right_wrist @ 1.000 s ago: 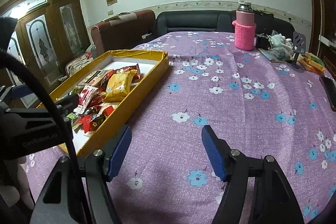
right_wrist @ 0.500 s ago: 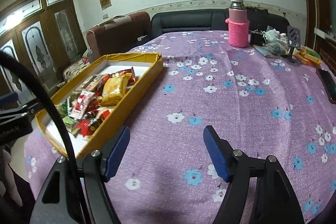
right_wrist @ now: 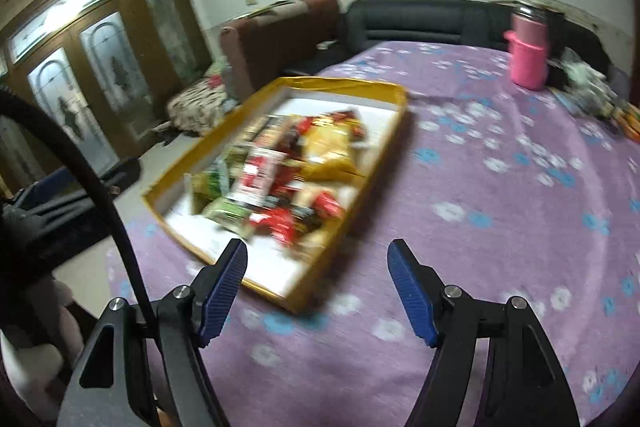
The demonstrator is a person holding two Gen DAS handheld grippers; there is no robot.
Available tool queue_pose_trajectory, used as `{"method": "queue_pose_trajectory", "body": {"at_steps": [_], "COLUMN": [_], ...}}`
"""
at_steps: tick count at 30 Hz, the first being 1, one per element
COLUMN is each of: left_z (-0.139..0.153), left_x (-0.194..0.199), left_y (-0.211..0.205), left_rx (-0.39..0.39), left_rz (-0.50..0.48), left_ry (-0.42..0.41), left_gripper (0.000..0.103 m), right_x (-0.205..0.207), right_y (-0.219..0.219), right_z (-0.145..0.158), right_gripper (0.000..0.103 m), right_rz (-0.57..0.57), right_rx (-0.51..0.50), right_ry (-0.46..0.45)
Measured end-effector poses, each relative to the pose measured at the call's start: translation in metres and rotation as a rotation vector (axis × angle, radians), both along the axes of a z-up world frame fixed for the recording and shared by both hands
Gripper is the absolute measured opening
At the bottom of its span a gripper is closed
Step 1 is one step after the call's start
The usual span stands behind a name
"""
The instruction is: Organize snacks
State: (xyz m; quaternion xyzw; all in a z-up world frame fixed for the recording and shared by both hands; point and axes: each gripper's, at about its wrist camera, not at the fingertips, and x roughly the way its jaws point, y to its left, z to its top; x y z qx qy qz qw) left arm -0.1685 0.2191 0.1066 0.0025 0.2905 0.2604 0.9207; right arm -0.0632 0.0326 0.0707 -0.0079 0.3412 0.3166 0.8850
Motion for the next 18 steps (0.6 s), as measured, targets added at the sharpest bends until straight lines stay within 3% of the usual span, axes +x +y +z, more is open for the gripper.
{"method": "queue_pose_trajectory", "body": {"at_steps": [7, 18], "left_z": [-0.008, -0.011], "left_x": [0.011, 0.011], "left_y": [-0.035, -0.041], "left_rx": [0.031, 0.028], "left_rz": [-0.09, -0.096], "left_ry": [0.032, 0.054], "left_gripper": [0.103, 0.103], "right_x": [-0.002, -0.008], "right_y": [-0.045, -0.048], "right_z": [0.002, -0.004], "right_gripper": [0.073, 0.073], "right_rz": [-0.162, -0.128], "right_rx": [-0.025, 0.004], "right_ry": [-0.074, -0.062]}}
